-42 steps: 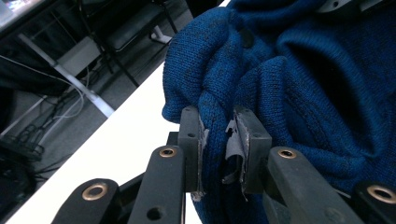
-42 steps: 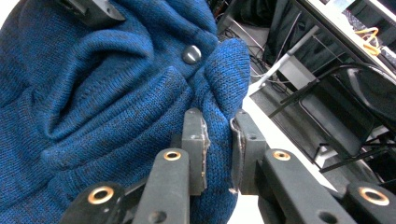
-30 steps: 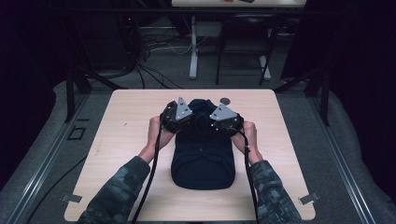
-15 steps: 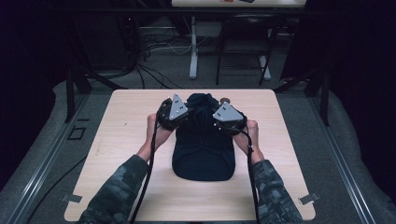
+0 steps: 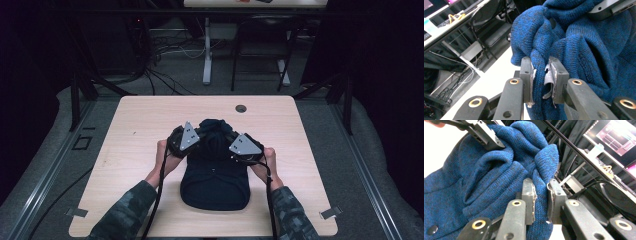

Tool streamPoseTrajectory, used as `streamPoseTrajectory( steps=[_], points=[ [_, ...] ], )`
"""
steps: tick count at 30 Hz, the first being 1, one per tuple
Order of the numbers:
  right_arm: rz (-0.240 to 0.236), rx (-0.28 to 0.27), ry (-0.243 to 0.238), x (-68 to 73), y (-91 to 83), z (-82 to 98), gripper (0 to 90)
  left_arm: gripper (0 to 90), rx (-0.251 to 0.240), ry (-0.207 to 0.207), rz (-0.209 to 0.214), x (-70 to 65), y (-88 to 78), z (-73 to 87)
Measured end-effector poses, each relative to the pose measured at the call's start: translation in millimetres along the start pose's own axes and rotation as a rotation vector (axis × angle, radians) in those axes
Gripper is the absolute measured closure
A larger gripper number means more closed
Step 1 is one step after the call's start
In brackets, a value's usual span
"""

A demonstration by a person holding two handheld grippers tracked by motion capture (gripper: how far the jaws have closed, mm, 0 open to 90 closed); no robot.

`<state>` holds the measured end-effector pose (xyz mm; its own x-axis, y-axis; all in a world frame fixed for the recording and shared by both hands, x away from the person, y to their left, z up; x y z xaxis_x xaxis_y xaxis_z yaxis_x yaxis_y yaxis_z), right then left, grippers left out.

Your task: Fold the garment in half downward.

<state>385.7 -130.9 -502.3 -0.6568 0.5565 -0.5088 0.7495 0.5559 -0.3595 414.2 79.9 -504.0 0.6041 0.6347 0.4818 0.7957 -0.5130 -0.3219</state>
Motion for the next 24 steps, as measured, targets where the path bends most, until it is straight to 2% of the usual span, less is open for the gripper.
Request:
streamPoseTrajectory(
  steps=[2,8,13,15,17,18,21,24],
  points=[
    [-0.008,0.000,-0.004,2.6,-0.9,1.9,78.3,75.7,0.001,0.008,-0.003,-2.0,-0.7,1.9],
    [-0.025,0.007,-0.015,8.3,-2.3,7.2,78.3,75.7,0.016,-0.002,0.005,-5.4,-1.3,8.1],
    [-0.029,0.014,-0.014,5.6,-0.8,6.0,78.3,75.6,0.022,-0.007,0.003,-2.0,1.6,6.1],
    [-0.024,0.015,-0.014,2.7,0.7,4.3,78.3,75.4,0.036,-0.017,0.015,1.3,4.2,2.4],
    [-0.018,0.025,-0.012,-0.3,2.8,3.0,78.3,75.2,0.064,-0.046,0.041,5.3,8.0,-1.3],
    [-0.018,0.029,-0.007,-2.1,4.0,2.5,78.2,75.2,0.080,-0.045,0.049,7.2,9.7,-3.2],
    [-0.009,0.039,0.001,-8.3,7.7,0.0,78.3,75.6,0.082,-0.030,0.034,11.5,14.1,-10.5],
    [0.021,0.041,-0.008,-17.6,10.6,-7.6,78.3,76.3,0.049,-0.017,-0.014,19.9,16.5,-25.0]
  ],
)
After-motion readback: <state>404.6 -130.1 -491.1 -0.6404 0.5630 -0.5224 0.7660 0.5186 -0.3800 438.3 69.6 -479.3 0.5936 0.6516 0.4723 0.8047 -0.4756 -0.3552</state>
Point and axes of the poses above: each handheld gripper's, and its own axes: y roughly forward along the jaws, z roughly out of its underside, x roughly to its left, the point moved 2 cm from there along y, roughly forward along the jaws, and after that the axes turned 8 degrees about -z, right-handed, at the moved point
